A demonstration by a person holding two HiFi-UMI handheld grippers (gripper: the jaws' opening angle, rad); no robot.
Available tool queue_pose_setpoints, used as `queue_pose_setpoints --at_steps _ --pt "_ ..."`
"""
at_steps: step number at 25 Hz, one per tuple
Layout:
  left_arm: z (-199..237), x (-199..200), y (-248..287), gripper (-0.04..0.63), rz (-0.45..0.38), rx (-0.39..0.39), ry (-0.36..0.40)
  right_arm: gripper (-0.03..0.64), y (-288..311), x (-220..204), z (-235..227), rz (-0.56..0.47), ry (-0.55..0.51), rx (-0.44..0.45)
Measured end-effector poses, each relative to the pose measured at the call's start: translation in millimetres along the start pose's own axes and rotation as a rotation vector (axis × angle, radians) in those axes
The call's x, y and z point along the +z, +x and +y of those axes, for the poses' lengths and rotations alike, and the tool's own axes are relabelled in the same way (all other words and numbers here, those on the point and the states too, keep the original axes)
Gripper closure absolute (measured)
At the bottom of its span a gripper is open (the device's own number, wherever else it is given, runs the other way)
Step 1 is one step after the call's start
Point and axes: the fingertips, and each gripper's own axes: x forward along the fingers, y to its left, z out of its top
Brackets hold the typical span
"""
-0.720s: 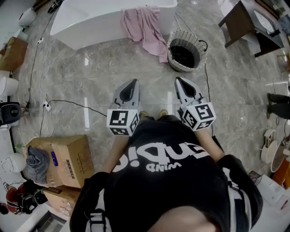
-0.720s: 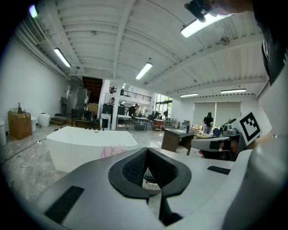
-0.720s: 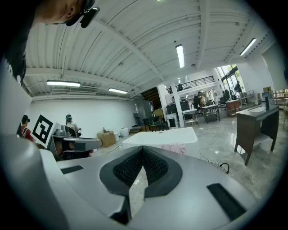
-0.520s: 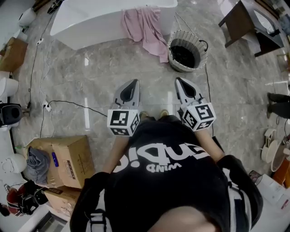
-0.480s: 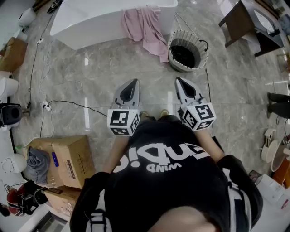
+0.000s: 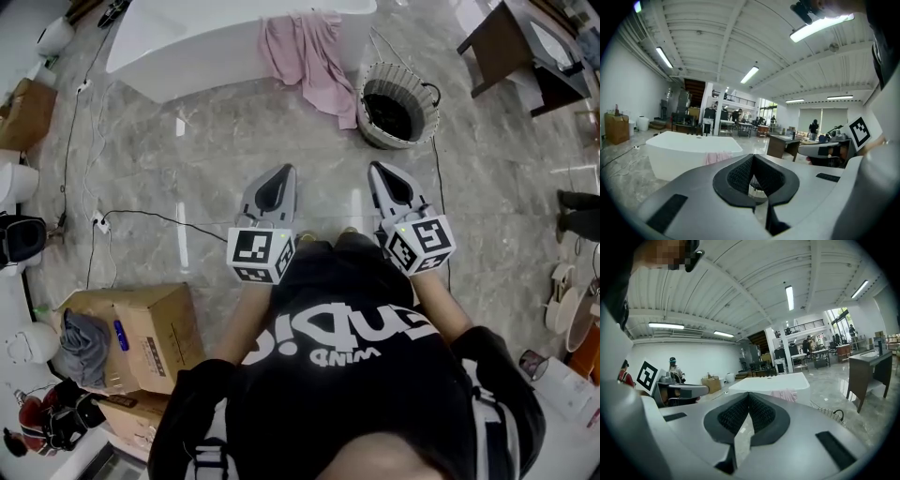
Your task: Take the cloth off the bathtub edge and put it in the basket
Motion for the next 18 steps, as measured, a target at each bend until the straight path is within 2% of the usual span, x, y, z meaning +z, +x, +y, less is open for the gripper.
queue_pose_setpoints --at_steps 9,18 --pt "33.5 1.2 12.2 0.581 -0.012 -0.039 0.014 0.606 29.5 -1.8 9.7 -0.02 0.02 -0.046" --pt "66.9 4.6 54.8 0.581 0.002 -0.052 0.009 0.606 77.0 2.0 -11.0 -0.016 0.032 -0.054"
